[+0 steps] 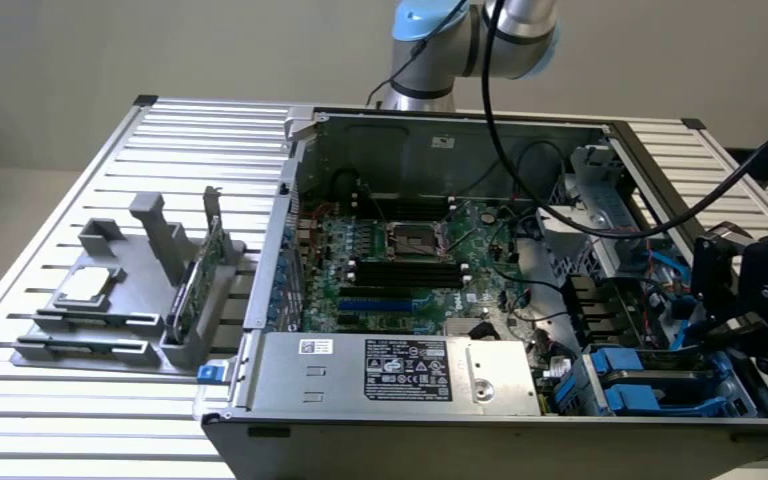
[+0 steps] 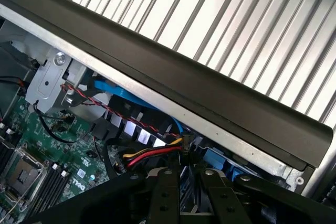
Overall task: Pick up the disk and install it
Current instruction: 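Insert the first disk wire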
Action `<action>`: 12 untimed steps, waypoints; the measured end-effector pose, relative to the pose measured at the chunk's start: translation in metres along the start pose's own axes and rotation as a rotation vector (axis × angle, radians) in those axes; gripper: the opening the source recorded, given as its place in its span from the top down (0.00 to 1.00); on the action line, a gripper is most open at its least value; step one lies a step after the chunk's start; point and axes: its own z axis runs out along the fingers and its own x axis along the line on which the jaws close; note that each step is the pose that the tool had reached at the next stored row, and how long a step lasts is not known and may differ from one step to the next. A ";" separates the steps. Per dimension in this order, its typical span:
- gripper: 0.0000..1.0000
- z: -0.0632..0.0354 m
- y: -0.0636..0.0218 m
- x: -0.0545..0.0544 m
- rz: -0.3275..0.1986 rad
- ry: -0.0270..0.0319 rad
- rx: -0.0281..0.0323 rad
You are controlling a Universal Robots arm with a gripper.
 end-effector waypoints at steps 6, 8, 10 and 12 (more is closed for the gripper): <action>0.83 -0.0041 -0.0002 0.002 0.001 0.0012 0.0021; 0.83 -0.0100 -0.0009 0.005 0.001 0.0023 0.0037; 0.83 -0.0161 -0.0027 0.008 0.002 0.0032 0.0056; 0.83 -0.0191 -0.0056 0.010 0.003 0.0053 0.0073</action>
